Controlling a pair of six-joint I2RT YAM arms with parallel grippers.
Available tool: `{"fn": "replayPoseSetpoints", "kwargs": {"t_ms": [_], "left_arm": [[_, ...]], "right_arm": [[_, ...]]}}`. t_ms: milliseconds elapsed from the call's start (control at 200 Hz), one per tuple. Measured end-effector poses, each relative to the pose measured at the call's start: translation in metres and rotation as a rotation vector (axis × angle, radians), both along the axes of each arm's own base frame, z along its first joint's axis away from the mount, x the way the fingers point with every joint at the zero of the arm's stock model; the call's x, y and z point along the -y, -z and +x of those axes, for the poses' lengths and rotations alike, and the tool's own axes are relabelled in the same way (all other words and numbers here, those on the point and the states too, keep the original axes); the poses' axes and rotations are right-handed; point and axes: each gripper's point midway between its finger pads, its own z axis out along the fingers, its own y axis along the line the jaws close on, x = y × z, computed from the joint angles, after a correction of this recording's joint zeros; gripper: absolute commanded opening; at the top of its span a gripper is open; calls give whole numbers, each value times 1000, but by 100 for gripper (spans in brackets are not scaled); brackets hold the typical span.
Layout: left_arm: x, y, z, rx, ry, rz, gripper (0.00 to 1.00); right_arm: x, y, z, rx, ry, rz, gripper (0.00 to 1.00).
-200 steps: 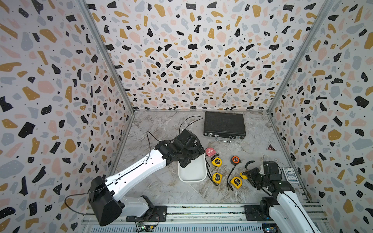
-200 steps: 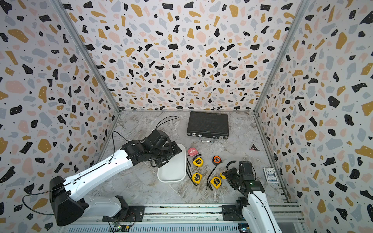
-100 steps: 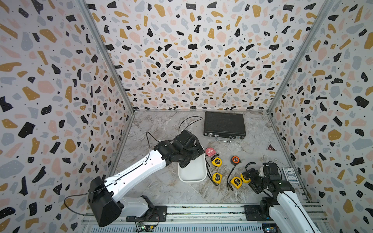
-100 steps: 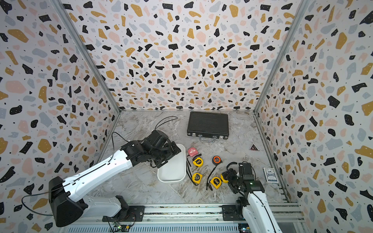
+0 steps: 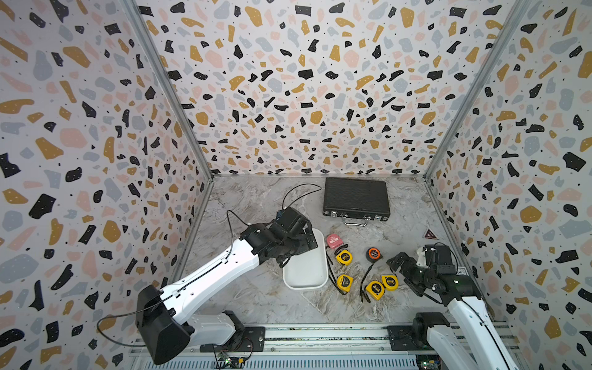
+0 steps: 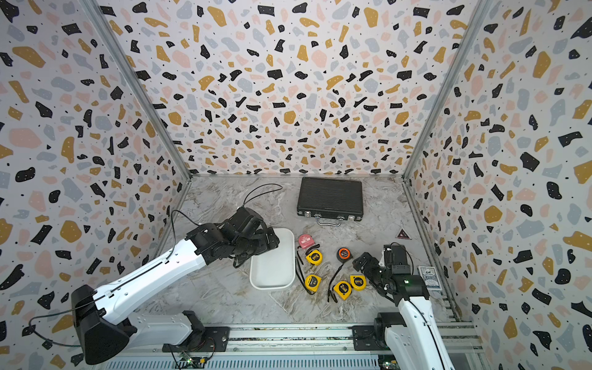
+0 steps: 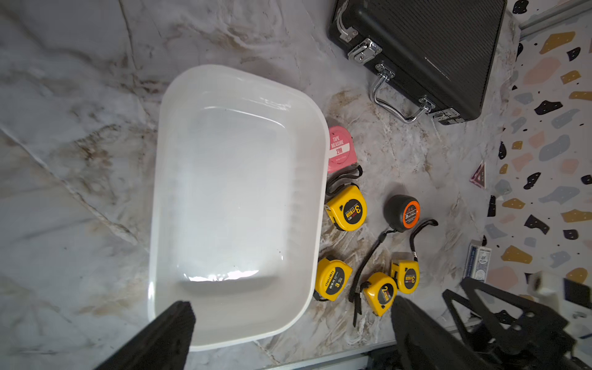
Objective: Take the tape measure out of the storage box
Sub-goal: Place the tape measure at the center of the board, then reset both arms
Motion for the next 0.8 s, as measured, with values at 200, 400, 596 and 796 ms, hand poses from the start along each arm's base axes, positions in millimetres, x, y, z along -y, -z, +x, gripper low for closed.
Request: {"fn": "replayPoseSetpoints", "kwargs": {"t_ms": [200,400,596,796], "left_arm": [[-41,-15,12,170,79,167,100],[-88,-13,26,288,108,339,100],[-131,12,42,319,82,459,100],[-160,37,52,392,73,534,100]], "right_arm": [[4,-42,38,98,-117,-137,100],[11,-69,85,197,-198,-311,100],[32,-60,124,238,-230,-527,99],[54,-23,138,288,-238,-717,99]]}}
